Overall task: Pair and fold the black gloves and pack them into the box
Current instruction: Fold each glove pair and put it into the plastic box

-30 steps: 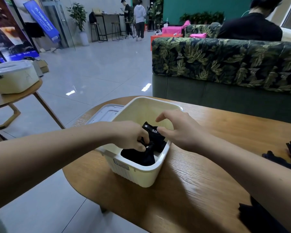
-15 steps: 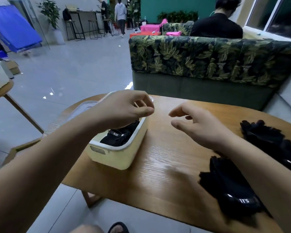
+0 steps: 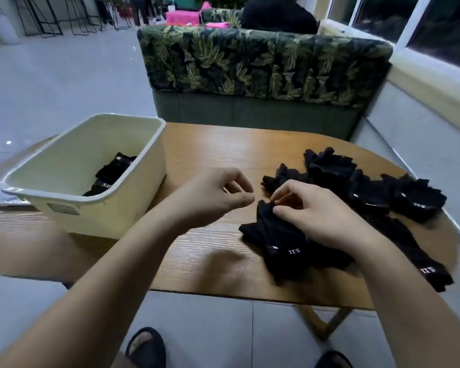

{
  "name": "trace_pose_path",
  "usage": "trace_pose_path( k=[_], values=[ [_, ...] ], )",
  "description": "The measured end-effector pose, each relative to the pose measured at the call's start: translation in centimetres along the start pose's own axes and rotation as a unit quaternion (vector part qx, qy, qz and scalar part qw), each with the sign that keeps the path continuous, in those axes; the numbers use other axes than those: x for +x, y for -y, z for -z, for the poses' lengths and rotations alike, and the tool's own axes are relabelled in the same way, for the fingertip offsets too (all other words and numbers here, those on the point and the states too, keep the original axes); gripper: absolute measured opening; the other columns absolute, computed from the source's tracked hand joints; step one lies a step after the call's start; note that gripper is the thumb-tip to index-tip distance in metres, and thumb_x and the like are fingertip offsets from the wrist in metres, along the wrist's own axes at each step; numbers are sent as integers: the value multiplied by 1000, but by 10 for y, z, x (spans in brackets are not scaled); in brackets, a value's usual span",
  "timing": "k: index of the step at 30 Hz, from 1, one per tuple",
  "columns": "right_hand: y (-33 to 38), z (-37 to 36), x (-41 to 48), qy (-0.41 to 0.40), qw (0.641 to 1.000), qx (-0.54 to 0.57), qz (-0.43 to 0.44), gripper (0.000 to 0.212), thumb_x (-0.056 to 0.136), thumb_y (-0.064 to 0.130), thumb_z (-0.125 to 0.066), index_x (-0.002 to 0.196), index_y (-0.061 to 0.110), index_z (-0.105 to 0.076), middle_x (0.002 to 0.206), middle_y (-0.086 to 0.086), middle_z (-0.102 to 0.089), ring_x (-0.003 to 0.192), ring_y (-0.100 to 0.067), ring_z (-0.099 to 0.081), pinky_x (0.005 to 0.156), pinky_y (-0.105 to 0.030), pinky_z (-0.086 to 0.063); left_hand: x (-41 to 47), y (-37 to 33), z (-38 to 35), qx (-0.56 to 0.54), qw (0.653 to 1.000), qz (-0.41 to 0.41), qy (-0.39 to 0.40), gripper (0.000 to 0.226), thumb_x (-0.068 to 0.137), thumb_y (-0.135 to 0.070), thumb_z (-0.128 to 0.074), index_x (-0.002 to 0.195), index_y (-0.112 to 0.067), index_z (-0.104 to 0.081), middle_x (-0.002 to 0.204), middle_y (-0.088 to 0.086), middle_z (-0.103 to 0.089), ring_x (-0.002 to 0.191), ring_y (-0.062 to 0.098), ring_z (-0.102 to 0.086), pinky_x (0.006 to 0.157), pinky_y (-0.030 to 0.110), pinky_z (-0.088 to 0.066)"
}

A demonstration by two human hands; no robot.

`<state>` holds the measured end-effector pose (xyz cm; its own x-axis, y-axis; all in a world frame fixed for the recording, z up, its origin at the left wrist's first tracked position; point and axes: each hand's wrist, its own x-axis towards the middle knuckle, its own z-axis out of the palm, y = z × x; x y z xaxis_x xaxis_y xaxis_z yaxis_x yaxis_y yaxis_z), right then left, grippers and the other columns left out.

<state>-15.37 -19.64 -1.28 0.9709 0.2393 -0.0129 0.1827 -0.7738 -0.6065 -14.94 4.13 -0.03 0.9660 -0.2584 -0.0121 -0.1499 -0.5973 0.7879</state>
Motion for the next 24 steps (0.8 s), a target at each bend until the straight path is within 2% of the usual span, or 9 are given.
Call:
trace_pose_path(
  k=[3, 7, 13, 16, 20, 24],
  values=[
    [-19, -4, -12, -40, 998, 36, -23, 11, 100, 34, -70, 110, 39, -68, 104, 19, -70, 101, 3, -64, 83, -22, -52, -2, 3, -30, 19, 1000, -17, 0, 14, 91, -35, -82, 99, -28, -74, 93, -7, -75, 83, 4, -68, 72, 23, -56],
    [-32, -13, -21, -79, 996, 41, -23, 12, 103, 31, -65, 110, 40, -66, 105, 19, -70, 102, 4, -63, 83, -20, -49, -6, 11, -69, 42, 995, -86, 14, 15, 87, -34, -83, 97, -33, -71, 95, -10, -71, 90, 6, -67, 81, 37, -57],
    [-35, -24, -37, -69, 997, 36, 12, 17, 105, 25, -60, 114, 38, -66, 105, 20, -71, 104, 8, -62, 88, -16, -50, -15, 23, -99, 133, 981, -137, 42, 38, 75, -56, -75, 107, -38, -67, 108, -17, -59, 99, 4, -59, 84, 33, -54],
    [-35, -29, -45, -64, 997, 14, 37, 18, 105, 22, -59, 115, 35, -65, 105, 20, -71, 105, 5, -63, 88, -18, -51, -21, 33, -106, 221, 963, -150, 35, 50, 73, -53, -74, 119, -36, -65, 114, -14, -58, 105, 10, -51, 88, 32, -49],
    [-41, -37, -54, -75, 993, -42, 81, 15, 104, 26, -59, 117, 33, -63, 108, 21, -67, 107, -1, -60, 90, -27, -50, -24, 41, -106, 242, 958, -156, 11, 49, 78, -49, -74, 123, -36, -61, 112, -14, -60, 106, 12, -51, 90, 35, -48],
    [-48, -45, -62, -54, 990, -68, 110, 24, 102, 45, -61, 124, 36, -62, 109, 23, -63, 101, 7, -54, 83, -16, -42, -23, 48, -107, 260, 951, -165, -16, 38, 79, -47, -67, 116, -37, -64, 105, -14, -63, 100, 14, -54, 85, 37, -49]
  ],
)
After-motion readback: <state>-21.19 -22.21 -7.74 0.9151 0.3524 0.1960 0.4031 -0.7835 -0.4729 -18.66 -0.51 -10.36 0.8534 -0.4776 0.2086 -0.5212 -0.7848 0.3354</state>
